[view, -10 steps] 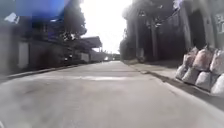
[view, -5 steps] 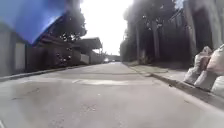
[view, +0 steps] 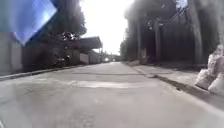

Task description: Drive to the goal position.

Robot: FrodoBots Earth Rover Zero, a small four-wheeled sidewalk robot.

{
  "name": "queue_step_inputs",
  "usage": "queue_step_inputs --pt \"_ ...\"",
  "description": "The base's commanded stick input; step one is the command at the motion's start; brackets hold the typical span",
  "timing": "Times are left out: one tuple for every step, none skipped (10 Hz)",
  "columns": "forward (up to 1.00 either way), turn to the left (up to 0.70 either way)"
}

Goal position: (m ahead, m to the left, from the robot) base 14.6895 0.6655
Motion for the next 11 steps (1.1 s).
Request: queue_step_inputs --pt "0.7 0.0" --pt "0.7 0.0" --pt "0.7 0.0" --pt "0.7 0.0" --pt "0.7 0.0" --pt "0.7 0.0" --pt "0.7 0.0" --pt "0.7 0.0" --pt "0.7 0.0" --pt "0.7 0.0" --pt "0.7 0.0"
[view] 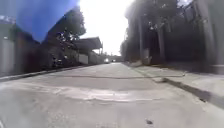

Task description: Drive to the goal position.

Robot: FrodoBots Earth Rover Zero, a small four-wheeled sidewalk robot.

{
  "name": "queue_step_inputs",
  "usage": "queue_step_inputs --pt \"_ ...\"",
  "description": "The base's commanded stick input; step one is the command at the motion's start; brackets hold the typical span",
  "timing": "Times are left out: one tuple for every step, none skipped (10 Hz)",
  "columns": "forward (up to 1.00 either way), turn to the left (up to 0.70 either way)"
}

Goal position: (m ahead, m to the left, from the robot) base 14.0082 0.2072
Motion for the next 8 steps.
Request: queue_step_inputs --pt "0.7 0.0" --pt "0.7 0.0" --pt "0.7 0.0" --pt "0.7 0.0" --pt "0.7 0.0" --pt "0.7 0.0" --pt "0.7 0.0" --pt "0.7 0.0"
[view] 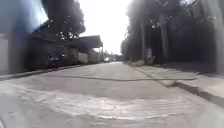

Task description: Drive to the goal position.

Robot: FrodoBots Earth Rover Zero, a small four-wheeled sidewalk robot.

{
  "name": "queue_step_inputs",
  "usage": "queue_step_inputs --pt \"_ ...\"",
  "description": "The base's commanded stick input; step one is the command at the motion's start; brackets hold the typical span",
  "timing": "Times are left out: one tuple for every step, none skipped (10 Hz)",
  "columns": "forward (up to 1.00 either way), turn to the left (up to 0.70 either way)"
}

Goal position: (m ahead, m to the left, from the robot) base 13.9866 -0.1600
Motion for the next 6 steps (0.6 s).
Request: queue_step_inputs --pt "0.7 0.0" --pt "0.7 0.0" --pt "0.7 0.0" --pt "0.7 0.0" --pt "0.7 0.0" --pt "0.7 0.0"
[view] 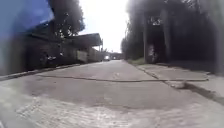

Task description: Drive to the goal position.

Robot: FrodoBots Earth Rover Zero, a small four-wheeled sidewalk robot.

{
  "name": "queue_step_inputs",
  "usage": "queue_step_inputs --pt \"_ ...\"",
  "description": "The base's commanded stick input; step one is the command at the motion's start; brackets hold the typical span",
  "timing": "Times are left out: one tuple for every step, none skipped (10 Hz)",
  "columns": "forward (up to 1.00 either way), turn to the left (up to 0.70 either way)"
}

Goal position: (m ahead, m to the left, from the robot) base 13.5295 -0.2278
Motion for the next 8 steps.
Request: queue_step_inputs --pt "0.7 0.0" --pt "0.7 0.0" --pt "0.7 0.0" --pt "0.7 0.0" --pt "0.7 0.0" --pt "0.7 0.0" --pt "0.7 0.0" --pt "0.7 0.0"
